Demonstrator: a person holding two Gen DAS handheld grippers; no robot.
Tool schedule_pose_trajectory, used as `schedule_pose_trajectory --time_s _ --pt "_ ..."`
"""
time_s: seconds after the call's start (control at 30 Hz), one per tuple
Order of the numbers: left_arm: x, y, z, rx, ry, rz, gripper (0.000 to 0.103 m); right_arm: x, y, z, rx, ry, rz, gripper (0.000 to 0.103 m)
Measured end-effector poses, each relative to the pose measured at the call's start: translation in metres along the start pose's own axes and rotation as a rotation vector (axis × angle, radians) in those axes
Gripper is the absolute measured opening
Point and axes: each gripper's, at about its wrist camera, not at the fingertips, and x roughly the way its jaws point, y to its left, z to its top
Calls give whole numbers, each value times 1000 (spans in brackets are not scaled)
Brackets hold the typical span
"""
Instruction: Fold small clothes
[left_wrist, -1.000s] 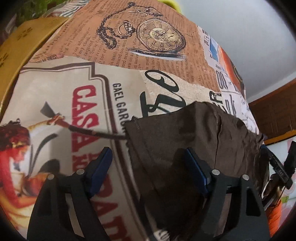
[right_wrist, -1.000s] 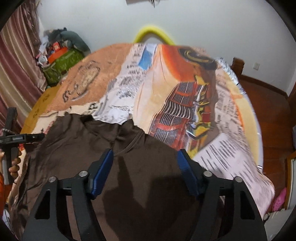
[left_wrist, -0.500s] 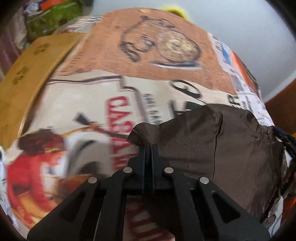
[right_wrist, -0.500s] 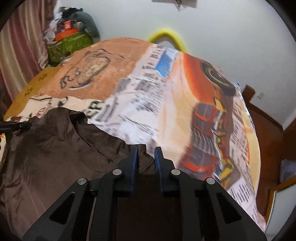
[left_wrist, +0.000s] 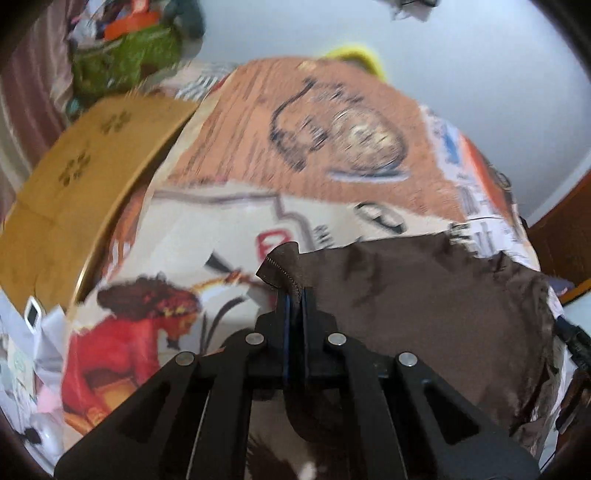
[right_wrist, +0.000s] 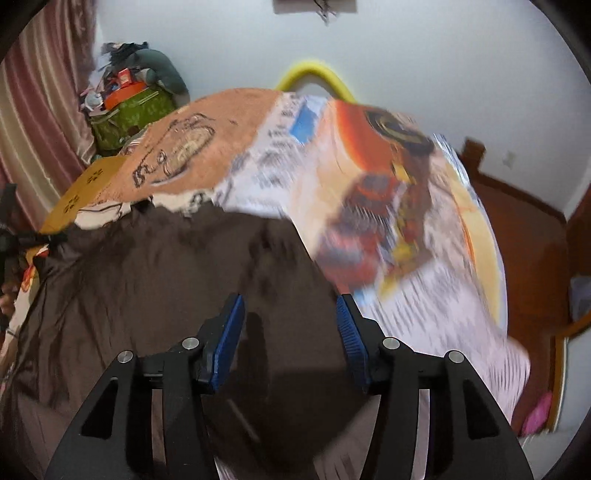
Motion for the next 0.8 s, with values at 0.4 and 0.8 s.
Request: schedule_pose_trajectory --time_s 0.4,0.8 --pt "-8 -107 -16 214 41 -127 4 -20 -13 -48 57 -19 -17 48" --pt "25 -132 -40 261 163 -90 15 -17 -19 -50 81 -48 -20 48"
